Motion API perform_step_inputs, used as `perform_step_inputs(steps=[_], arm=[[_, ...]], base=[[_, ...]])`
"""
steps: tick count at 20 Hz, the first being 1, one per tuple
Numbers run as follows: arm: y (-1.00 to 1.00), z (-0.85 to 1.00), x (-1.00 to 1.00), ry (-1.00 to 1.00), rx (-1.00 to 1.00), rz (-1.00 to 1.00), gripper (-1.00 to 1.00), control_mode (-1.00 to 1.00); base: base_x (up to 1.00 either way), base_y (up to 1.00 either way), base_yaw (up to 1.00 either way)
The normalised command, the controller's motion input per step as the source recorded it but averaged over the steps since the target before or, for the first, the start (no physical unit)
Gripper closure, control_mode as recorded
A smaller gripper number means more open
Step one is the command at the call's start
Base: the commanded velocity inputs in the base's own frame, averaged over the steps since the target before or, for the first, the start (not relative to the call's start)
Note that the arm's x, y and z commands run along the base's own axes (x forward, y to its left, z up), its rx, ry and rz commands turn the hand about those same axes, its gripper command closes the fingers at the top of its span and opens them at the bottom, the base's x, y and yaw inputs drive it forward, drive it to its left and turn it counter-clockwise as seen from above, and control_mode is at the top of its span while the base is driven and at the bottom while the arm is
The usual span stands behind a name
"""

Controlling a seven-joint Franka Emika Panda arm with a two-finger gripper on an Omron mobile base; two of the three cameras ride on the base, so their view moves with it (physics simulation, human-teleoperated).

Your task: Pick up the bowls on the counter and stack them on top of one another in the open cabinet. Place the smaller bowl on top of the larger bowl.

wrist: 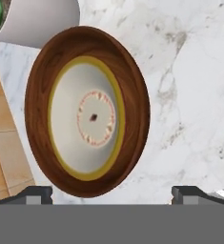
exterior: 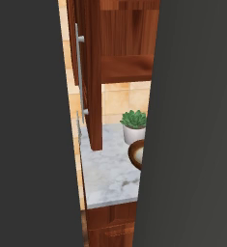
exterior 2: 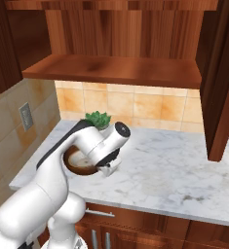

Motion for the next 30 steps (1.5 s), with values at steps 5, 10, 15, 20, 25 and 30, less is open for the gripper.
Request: perform_step_inputs(steps=[5,10,15,20,25,30], arm=[[-0.02,-0.05,0.08,0.00,-0.04,0.09,-1.00,-1.00],[0.00,-0.07,0.02,0.00,-0.02,0.07,-1.00,-1.00],[-0.12,-0.02,0.00,0.00,0.00,0.05,-1.00,-1.00],[-0.14,-0.01,0.01,0.00,-0.01,0.04,-1.00,-1.00],[-0.03,-0.06,0.08,0.00,-0.02,0.05,-1.00,-1.00],[-0.01,-0.07,0.07,0.00,-0.01,0.04,-1.00,-1.00]], base=[[0.00,0.00,0.00],[0.00,0.00,0.00],[0.00,0.00,0.00],[0.00,0.00,0.00],[0.00,0.00,0.00],[0.00,0.00,0.00]])
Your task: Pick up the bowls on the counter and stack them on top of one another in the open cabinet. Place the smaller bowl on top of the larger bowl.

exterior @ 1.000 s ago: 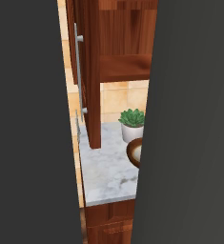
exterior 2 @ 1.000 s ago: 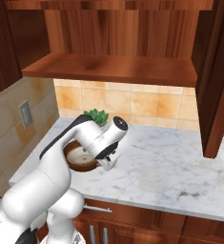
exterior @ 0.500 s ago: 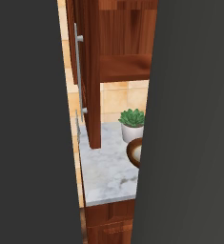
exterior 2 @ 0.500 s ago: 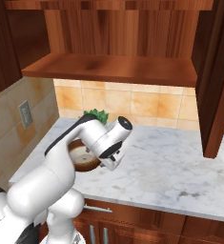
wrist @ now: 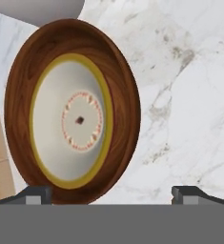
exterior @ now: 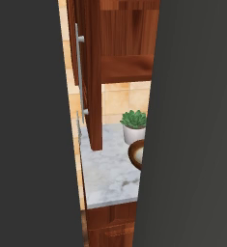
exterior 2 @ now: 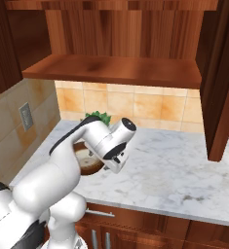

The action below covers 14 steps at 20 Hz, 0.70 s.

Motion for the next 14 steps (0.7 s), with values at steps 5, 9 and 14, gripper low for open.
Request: perform_step_inputs(steps=[5,9,14], arm=[[-0.02,-0.08,0.03,0.00,-0.01,0.04,-1.00,-1.00],[0.00,-0.02,0.00,0.00,0.00,0.04,-1.00,-1.00],[0.00,0.00,0.00,0.00,0.00,0.05,-1.00,-1.00]], base=[[0.00,0.00,0.00],[0.00,0.00,0.00],[0.00,0.00,0.00]])
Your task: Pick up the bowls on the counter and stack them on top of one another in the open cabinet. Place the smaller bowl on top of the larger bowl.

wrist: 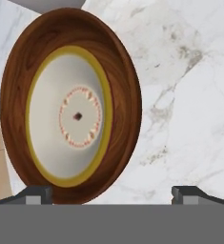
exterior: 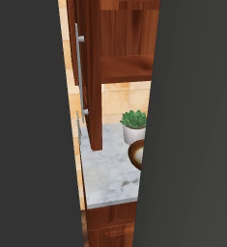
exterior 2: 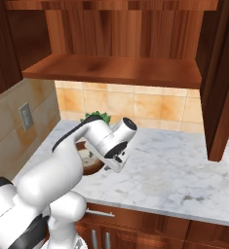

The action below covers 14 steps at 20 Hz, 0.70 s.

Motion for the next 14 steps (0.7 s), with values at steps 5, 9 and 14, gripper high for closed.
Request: perform_step_inputs(steps=[5,9,14], arm=[[0.00,-0.04,0.00,0.00,0.00,0.05,-1.00,-1.00],[0.00,-0.07,0.00,0.00,0.00,0.04,-1.00,-1.00],[0.00,-0.07,0.00,0.00,0.00,0.04,-1.00,-1.00]], base=[[0.00,0.00,0.00],[0.00,0.00,0.00],[0.00,0.00,0.00]])
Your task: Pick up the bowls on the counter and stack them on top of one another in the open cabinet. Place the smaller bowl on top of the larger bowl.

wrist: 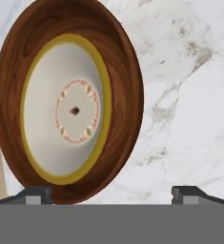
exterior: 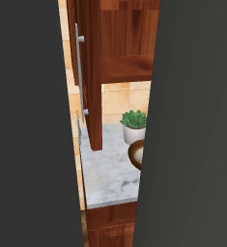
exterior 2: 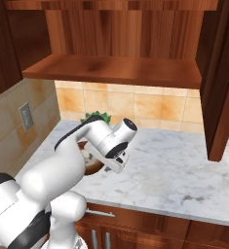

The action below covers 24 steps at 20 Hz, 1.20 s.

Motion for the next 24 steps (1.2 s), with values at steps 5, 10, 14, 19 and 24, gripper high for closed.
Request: perform_step_inputs(steps=[5,10,14,19,24], arm=[[0.00,-0.08,0.00,0.00,0.00,0.04,-1.00,-1.00],[0.00,-0.09,0.00,0.00,0.00,0.04,-1.00,-1.00],[0.00,-0.07,0.00,0.00,0.00,0.03,-1.00,-1.00],[0.00,-0.05,0.05,0.00,0.00,0.00,-1.00,-1.00],[0.04,-0.04,0.08,0.00,0.00,0.00,-1.00,-1.00]], base=[[0.00,0.00,0.00],[0.00,0.00,0.00],[0.00,0.00,0.00],[0.00,0.00,0.00],[0.00,0.00,0.00]])
